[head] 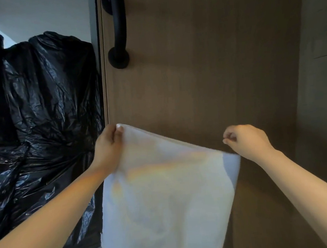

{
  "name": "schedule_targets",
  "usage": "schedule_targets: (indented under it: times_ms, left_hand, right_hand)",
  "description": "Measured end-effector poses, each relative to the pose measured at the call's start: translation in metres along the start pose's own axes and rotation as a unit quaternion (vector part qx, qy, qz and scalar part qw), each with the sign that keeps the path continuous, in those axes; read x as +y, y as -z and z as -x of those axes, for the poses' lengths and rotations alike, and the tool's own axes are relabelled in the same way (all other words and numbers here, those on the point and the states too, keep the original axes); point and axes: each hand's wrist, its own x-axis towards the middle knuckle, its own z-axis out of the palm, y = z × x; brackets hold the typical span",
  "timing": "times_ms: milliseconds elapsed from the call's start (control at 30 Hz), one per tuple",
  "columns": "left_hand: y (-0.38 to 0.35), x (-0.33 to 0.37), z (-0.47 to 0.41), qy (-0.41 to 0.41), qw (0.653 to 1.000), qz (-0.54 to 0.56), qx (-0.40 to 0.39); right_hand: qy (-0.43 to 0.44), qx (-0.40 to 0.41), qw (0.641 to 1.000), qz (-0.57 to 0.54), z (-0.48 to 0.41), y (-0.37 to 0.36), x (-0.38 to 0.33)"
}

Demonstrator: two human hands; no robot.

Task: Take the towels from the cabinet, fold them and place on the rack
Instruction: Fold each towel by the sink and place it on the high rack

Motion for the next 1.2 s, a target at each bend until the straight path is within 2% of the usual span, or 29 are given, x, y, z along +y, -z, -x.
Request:
schedule_targets:
  times_ms: [67, 200, 300, 400, 600, 900, 1067, 1200]
  left_hand:
    - [-0.01, 0.008, 0.011, -0.016, 0.999, -0.015, -0.026]
    - [-0.03, 0.023, 0.036, -0.019, 0.996, 0.003, -0.089]
    - [-0.036, 0.03, 0.052, -0.033, 0.992, 0.02, -0.123]
    - [-0.033, 0.032, 0.065, -0.049, 0.989, 0.028, -0.14]
    - [-0.022, 0.036, 0.08, -0.051, 0.984, 0.072, -0.152]
    - [-0.016, 0.039, 0.093, -0.015, 0.987, 0.065, -0.146]
    - [-0.005, 0.036, 0.109, 0.036, 0.962, 0.125, -0.239]
    - [-0.007, 0.037, 0.12, 0.025, 0.977, 0.1, -0.185]
  right_hand:
    - [-0.003, -0.039, 0.998, -0.054, 0.006, -0.003, -0.006]
    - [0.041, -0.065, 0.982, -0.174, 0.025, -0.013, -0.039]
    - [0.07, -0.08, 0.949, -0.298, 0.044, -0.019, -0.07]
    - [0.065, -0.099, 0.908, -0.403, 0.06, -0.025, -0.092]
    - [0.091, -0.128, 0.845, -0.512, 0.078, -0.036, -0.113]
    - [0.084, -0.086, 0.862, -0.493, 0.092, -0.043, -0.123]
    - [0.04, -0.059, 0.872, -0.484, 0.099, -0.045, -0.118]
    - [0.065, -0.04, 0.88, -0.468, 0.105, -0.036, -0.116]
